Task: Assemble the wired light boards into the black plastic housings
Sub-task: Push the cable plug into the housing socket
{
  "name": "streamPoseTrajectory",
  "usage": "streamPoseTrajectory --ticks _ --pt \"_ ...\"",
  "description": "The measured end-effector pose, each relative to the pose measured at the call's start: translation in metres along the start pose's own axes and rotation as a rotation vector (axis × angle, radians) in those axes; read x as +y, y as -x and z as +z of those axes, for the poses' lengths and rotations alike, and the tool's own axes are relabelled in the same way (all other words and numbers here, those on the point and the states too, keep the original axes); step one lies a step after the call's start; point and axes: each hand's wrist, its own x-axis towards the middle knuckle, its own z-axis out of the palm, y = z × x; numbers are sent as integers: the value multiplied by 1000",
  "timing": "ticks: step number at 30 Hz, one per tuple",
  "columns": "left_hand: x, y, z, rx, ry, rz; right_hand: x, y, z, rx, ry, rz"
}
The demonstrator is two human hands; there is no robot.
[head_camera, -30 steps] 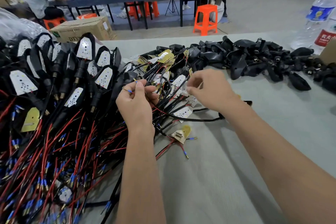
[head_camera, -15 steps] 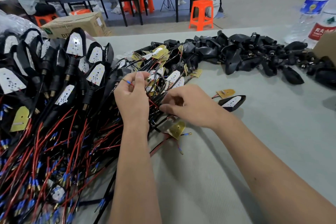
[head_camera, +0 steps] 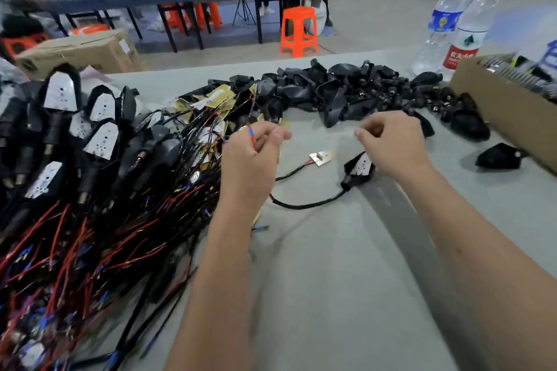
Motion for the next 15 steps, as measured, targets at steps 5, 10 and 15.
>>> streamPoseTrajectory --ticks 5,10,15 --pt "12 -9 62 -103 -121 -24 64 -39 -30 125 280 106" --pt "8 -25 120 -166 71 -193 101 -86 -44 -22 596 41" --pt "0 -41 155 -172 82 -332 118 -118 -39 -236 568 43"
